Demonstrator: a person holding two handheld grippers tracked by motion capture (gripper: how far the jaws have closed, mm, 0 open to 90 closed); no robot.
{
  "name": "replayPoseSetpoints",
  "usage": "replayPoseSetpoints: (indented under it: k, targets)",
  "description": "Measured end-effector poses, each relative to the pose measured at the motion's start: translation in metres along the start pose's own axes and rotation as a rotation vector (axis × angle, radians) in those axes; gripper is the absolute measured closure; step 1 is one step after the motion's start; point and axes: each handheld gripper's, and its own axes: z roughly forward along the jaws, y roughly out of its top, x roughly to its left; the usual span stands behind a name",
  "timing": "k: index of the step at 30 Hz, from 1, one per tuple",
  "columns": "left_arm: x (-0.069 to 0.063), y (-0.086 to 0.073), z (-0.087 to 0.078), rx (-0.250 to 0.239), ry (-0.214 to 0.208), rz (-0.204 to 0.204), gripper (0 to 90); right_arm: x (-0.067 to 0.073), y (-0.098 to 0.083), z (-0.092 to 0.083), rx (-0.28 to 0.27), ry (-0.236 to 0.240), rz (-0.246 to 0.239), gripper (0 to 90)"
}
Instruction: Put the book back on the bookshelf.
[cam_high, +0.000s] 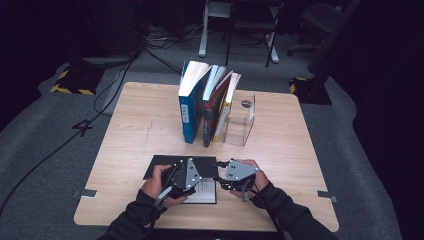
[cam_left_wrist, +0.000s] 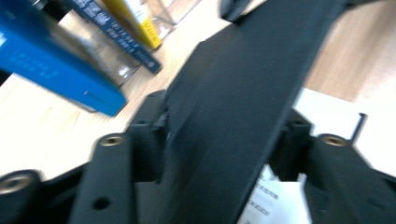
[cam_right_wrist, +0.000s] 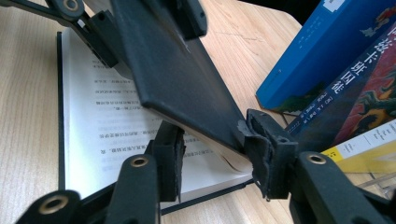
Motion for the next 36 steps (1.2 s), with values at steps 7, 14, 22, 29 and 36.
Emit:
replayPoseSetpoints:
  k: [7,14,22,29,36]
  targets:
    - [0.004,-0.006,-0.006,-0.043,-0.012,-0.038,54.3,-0.013,-0.008,-0.005,-0.014,0.025,0.094,39.1]
    - [0.014,-0.018,-0.019,-0.114,-0.020,-0.100,54.5,-0.038,-0.030,-0.016,-0.001,-0.003,0.201,38.7]
    - [0.028,-0.036,-0.036,-0.237,-0.040,-0.190,54.7,-0.038,-0.046,0.010,0.091,0.070,0.234,34.9]
    - [0.030,-0.040,-0.037,-0.275,-0.053,-0.205,54.7,-0.027,-0.041,0.017,0.005,0.119,0.253,35.2]
    - [0.028,-0.030,-0.031,-0.271,-0.092,-0.206,54.2,-0.032,-0.040,-0.002,-0.173,0.183,0.370,38.9]
